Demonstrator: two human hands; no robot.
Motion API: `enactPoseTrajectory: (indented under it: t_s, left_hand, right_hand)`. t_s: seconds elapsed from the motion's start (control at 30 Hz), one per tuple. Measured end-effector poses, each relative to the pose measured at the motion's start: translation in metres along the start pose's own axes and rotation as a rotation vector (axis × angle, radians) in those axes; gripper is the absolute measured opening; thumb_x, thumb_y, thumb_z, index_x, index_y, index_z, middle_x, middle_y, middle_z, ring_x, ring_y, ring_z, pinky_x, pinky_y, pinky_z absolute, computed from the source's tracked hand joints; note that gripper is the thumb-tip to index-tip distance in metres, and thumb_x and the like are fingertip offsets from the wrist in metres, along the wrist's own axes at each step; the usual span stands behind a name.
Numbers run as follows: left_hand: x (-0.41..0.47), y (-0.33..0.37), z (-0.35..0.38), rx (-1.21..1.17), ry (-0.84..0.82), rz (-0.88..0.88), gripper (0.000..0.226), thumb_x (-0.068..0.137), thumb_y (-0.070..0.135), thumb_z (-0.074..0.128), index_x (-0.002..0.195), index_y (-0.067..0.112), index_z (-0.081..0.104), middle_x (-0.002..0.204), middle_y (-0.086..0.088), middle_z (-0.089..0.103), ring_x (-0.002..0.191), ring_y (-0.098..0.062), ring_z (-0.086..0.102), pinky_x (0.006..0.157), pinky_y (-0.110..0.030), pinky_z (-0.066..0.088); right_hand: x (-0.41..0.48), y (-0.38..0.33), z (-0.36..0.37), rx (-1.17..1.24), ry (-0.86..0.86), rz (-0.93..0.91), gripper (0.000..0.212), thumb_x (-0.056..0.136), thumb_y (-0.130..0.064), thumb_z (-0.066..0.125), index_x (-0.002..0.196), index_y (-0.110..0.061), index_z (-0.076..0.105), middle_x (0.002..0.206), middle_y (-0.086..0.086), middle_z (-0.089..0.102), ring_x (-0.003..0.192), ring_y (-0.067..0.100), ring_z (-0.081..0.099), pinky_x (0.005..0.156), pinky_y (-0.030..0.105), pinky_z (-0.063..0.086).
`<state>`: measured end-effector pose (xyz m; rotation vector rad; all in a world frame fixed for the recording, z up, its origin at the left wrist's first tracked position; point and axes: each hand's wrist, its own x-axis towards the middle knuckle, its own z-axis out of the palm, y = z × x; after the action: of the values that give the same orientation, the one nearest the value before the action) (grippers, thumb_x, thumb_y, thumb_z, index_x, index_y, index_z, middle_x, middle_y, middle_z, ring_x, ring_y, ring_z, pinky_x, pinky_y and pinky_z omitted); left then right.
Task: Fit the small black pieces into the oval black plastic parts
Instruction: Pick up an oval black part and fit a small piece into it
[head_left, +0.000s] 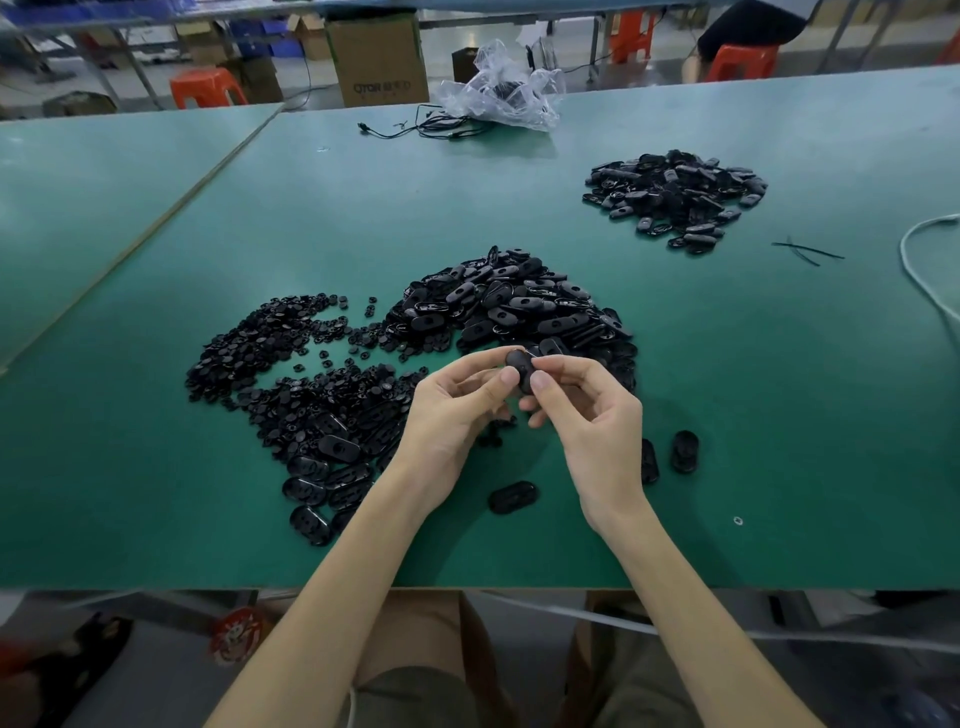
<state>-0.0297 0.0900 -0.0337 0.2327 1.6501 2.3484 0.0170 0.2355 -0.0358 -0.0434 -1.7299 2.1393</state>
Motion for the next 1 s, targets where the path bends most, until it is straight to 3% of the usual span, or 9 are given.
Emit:
enactPoseTrajectory:
  t_s: [0.23,0.47,0.63,0.87,1.0]
  left_hand:
    - [0.0007,0.0004,-0.0002,0.008,-0.001,-0.025,0.042,0.081,0.029,0.086,0.117,0.009,0.077,0.1,-0.008,0.077,0.087,-0.018,0.069,0.083,-0.03,0.056]
    - [-0.0005,0.0012,0.0016,0.039,0.045,-0.019,0.021,0.079,0.026,0.089,0.098,0.02,0.081,0.095,-0.009,0.077,0.082,-0.018,0.071,0.075,-0.026,0.058]
    - [-0.0016,0.002,0.0026,0.096,0.014,0.045,0.025,0.086,0.025,0.084,0.108,0.013,0.078,0.094,-0.008,0.074,0.084,-0.02,0.066,0.075,-0.029,0.056]
    - [-0.0006,-0.0005,0.0021,0.092,0.045,0.07,0.019,0.083,0.022,0.086,0.1,0.017,0.079,0.089,-0.006,0.078,0.076,-0.015,0.071,0.07,-0.024,0.056]
    - [0.0002,0.0014,0.0002,0.022,-0.048,-0.009,0.031,0.082,0.023,0.086,0.11,0.012,0.077,0.088,-0.01,0.075,0.078,-0.019,0.069,0.077,-0.026,0.058]
  right_hand:
    - [-0.0001,-0.0001,0.0005,-0.002,-0.019,-0.022,0.011,0.096,-0.002,0.072,0.103,-0.009,0.076,0.087,0.007,0.078,0.075,0.017,0.072,0.067,0.025,0.058]
    - [0.0009,0.0016,-0.0003,-0.042,-0.006,-0.034,0.012,0.096,-0.002,0.071,0.104,-0.008,0.077,0.089,0.006,0.078,0.074,0.013,0.07,0.067,0.024,0.057]
    - [0.0004,0.001,0.0008,-0.04,0.003,-0.039,0.01,0.096,-0.001,0.071,0.102,-0.008,0.076,0.085,0.004,0.077,0.073,0.014,0.07,0.066,0.023,0.057]
    - [0.001,0.0003,-0.0006,-0.055,0.011,-0.042,0.01,0.098,-0.003,0.07,0.103,-0.008,0.077,0.088,0.003,0.078,0.073,0.012,0.069,0.067,0.023,0.057]
    - [0.001,0.0008,-0.0016,-0.052,0.027,-0.051,0.01,0.098,-0.004,0.07,0.103,-0.008,0.077,0.086,0.005,0.078,0.073,0.015,0.07,0.067,0.025,0.056]
